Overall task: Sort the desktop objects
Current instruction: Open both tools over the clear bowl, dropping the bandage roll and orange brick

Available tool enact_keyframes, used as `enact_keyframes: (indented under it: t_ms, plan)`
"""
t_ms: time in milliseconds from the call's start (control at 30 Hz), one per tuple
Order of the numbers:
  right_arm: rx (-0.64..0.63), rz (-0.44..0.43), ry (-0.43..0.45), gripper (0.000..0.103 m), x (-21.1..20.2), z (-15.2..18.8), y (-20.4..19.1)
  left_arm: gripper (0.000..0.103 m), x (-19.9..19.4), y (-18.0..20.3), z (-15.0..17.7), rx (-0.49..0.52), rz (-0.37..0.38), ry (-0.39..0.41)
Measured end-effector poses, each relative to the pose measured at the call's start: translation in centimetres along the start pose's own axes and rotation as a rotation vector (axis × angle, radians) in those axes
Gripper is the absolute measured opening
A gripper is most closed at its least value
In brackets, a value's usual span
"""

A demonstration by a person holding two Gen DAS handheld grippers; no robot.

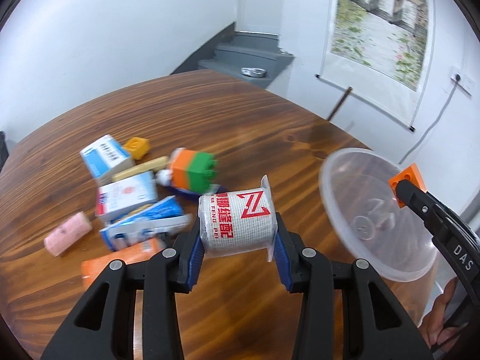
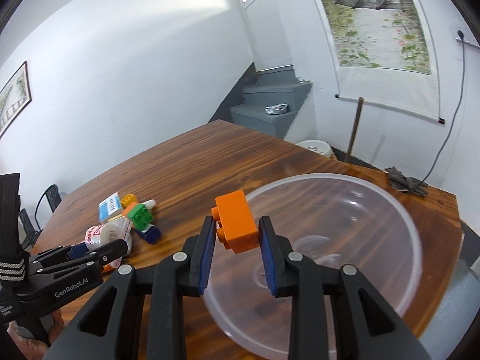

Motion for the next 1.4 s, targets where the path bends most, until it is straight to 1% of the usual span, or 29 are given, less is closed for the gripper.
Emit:
enact_keyframes:
  t_ms: [200,433,700,833,867,933,1000,1033,1067,1133,1233,1400]
  plan:
    - [0.049,0.055,-0.011,0.033,-0.4,0.0,3.8,0.044,0.8,4.6,-0.9,0.066,0.068,0.000]
    - [0.072,0.090,-0.019,0.033,-0.7,0.1,6.4,0.044,1.4,9.0,-1.4,0.126,0.135,0.003]
    - [0.104,0.121,-0.046,0.033,-0.4,0.8,8.4,0.044,2.4,11.3,-1.2,0.151,0.180,-0.016]
    - [0.119,0.141,-0.052,0.033,-0.5,1.0,9.1,0.045,2.8,12.0,-1.3,0.133,0.234,-0.040]
    - [0.124,0.145,-0.054,0.034,-0.5,1.1,9.2,0.046,2.9,12.1,-1.3,0.130,0.251,-0.043]
    - [0.137,0.157,-0.054,0.034,-0.6,1.2,9.6,0.051,2.9,12.5,-1.3,0.129,0.274,-0.049]
    - [0.151,0.163,-0.063,0.038,-0.6,1.3,9.8,0.066,2.8,12.6,-1.3,0.122,0.290,-0.047]
    - [0.157,0.162,-0.065,0.042,-0.6,1.4,9.9,0.069,2.6,12.6,-1.3,0.113,0.300,-0.035]
    - [0.161,0.164,-0.065,0.049,-0.8,1.4,9.6,0.072,2.3,12.6,-1.4,0.109,0.307,-0.025]
    - [0.160,0.172,-0.056,0.059,-1.1,1.3,9.7,0.073,2.0,12.4,-1.5,0.108,0.312,-0.010]
    - [0.144,0.193,-0.038,0.059,-1.5,1.2,9.5,0.073,2.0,12.1,-1.7,0.114,0.295,-0.008]
    - [0.134,0.182,-0.049,0.059,-1.3,1.5,8.6,0.073,1.8,11.1,-1.9,0.119,0.244,0.005]
Point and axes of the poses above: each gripper's, at about its wrist camera, not at the fingertips, and x roughly the way its jaws point, y to its right, z to its underside, the point moved 5 cm from there along x, roughly the way its jaws point, and after that the axes turned 1 degree about x, right-handed, at the moved point
